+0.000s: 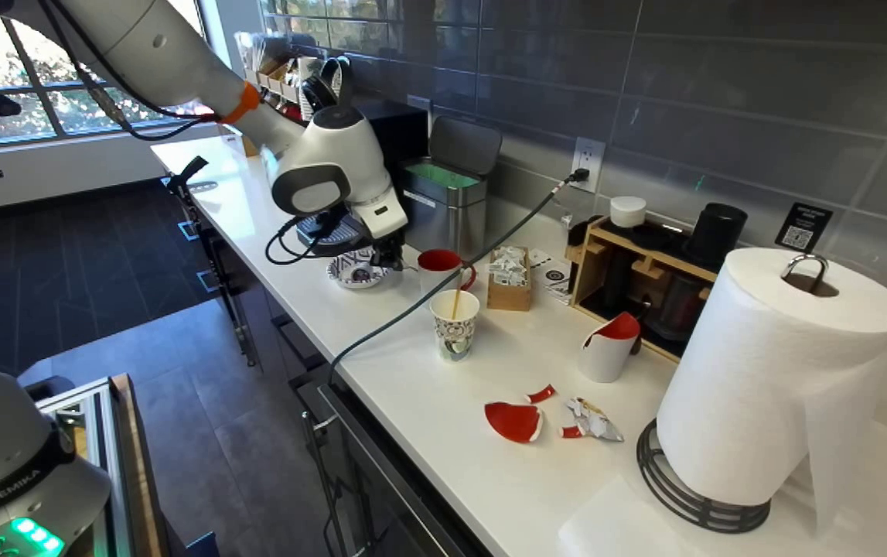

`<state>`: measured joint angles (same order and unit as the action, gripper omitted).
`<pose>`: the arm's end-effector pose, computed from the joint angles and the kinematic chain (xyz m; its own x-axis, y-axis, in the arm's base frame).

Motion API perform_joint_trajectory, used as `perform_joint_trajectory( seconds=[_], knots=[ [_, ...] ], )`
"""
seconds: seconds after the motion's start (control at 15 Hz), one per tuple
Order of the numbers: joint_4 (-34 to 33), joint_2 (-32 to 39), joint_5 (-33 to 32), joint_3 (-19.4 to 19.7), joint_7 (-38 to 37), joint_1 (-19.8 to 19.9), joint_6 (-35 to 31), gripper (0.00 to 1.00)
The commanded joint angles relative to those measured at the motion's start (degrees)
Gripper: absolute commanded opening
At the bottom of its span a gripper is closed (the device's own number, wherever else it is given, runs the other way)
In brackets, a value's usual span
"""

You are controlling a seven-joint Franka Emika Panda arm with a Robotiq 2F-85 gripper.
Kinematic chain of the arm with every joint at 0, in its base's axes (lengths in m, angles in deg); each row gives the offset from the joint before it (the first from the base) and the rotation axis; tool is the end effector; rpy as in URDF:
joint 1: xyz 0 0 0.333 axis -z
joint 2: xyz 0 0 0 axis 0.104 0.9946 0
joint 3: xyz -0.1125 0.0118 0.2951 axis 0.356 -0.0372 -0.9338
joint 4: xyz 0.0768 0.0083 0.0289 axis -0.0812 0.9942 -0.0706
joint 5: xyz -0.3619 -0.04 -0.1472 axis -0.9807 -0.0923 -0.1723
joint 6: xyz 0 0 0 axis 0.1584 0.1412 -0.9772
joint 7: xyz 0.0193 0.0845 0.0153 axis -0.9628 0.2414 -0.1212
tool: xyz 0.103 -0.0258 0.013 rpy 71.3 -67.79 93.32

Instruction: Remove the silver spoon from the mug and put it on the counter

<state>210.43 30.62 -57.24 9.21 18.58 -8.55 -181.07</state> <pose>0.5585 0.0280 0.3148 0.5623 -0.8225 0.0860 -0.7435 -0.5483 -0.3829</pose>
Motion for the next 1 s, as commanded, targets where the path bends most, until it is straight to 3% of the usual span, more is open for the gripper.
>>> perform_joint_trajectory(
  seconds=[0.0, 0.33, 0.93],
  knots=[
    [-0.77, 2.11, 6.85, -1.51, 0.97, 0.25, -5.17, 0.02],
    [-0.25, 1.56, 18.02, -7.09, 9.05, 2.61, -7.48, 0.02],
    [0.37, 3.56, 18.47, -7.33, 16.94, 4.68, -6.50, 0.02]
  ],
)
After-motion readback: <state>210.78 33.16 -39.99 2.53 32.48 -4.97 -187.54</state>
